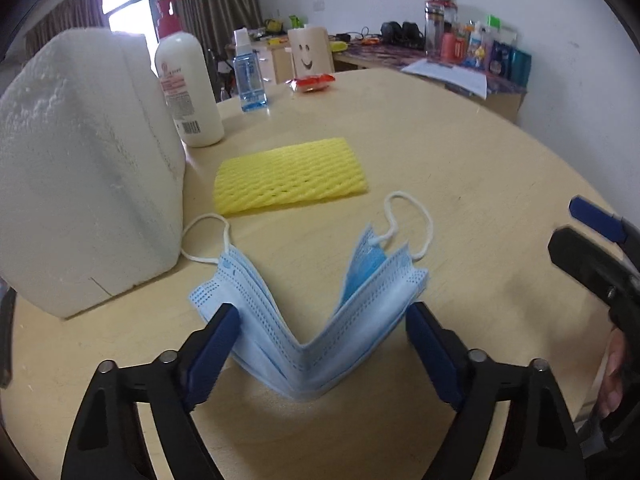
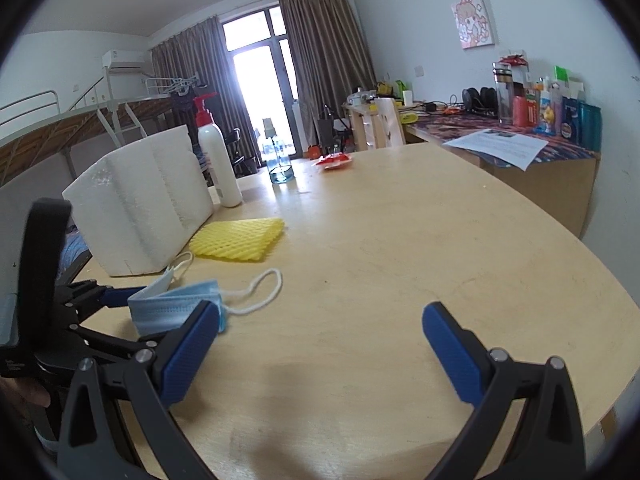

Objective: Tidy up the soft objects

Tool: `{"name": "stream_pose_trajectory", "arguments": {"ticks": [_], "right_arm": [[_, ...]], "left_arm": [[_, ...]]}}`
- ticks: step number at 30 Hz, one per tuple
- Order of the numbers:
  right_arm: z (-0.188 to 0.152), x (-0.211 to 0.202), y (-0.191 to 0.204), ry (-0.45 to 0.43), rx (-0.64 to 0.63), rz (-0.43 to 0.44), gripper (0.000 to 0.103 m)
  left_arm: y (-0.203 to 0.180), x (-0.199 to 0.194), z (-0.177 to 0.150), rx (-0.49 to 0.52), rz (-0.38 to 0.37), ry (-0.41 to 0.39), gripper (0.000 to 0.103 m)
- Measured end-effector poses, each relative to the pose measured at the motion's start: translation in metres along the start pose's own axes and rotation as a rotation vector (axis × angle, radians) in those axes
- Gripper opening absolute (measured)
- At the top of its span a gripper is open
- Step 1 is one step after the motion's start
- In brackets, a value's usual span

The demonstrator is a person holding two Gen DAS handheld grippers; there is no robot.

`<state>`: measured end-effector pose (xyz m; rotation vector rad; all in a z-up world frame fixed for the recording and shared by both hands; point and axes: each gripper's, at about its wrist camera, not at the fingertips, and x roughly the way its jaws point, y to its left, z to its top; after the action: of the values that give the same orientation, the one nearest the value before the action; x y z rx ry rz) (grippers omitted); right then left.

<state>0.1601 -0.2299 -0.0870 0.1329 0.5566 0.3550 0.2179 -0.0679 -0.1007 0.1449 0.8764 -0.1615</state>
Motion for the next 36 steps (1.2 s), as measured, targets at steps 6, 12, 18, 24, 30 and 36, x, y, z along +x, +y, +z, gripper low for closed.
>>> {"name": "stream_pose_trajectory", "arguments": {"ticks": [6, 12, 18, 24, 30, 36], "right_arm": [[0.000, 0.004, -0.004, 0.010, 0.007, 0.000, 0.103], [-0.001, 0.003, -0.006, 0.013, 0.007, -0.002, 0.103], [-0.003, 0.003, -0.004, 0.017, 0.006, -0.002, 0.103], [-0.004, 0.003, -0.004, 0.026, 0.003, -0.009, 0.102], [0.000, -0.001, -0.002, 0.016, -0.007, -0.021, 0.103], [0.008, 0.001, 0.011, 0.016, -0.045, -0.010, 0.103]], "left_arm": [[0.001, -0.002, 0.001, -0.007, -0.005, -0.007, 0.061], [0.004, -0.003, 0.002, -0.031, -0.012, -0.015, 0.038], [0.005, -0.004, 0.001, -0.045, -0.024, -0.025, 0.014], [0.001, -0.014, -0.002, -0.009, -0.023, -0.068, 0.011], [0.004, -0.022, -0.002, 0.001, -0.042, -0.096, 0.011], [0.015, -0.036, -0.008, -0.018, -0.031, -0.137, 0.011]]}}
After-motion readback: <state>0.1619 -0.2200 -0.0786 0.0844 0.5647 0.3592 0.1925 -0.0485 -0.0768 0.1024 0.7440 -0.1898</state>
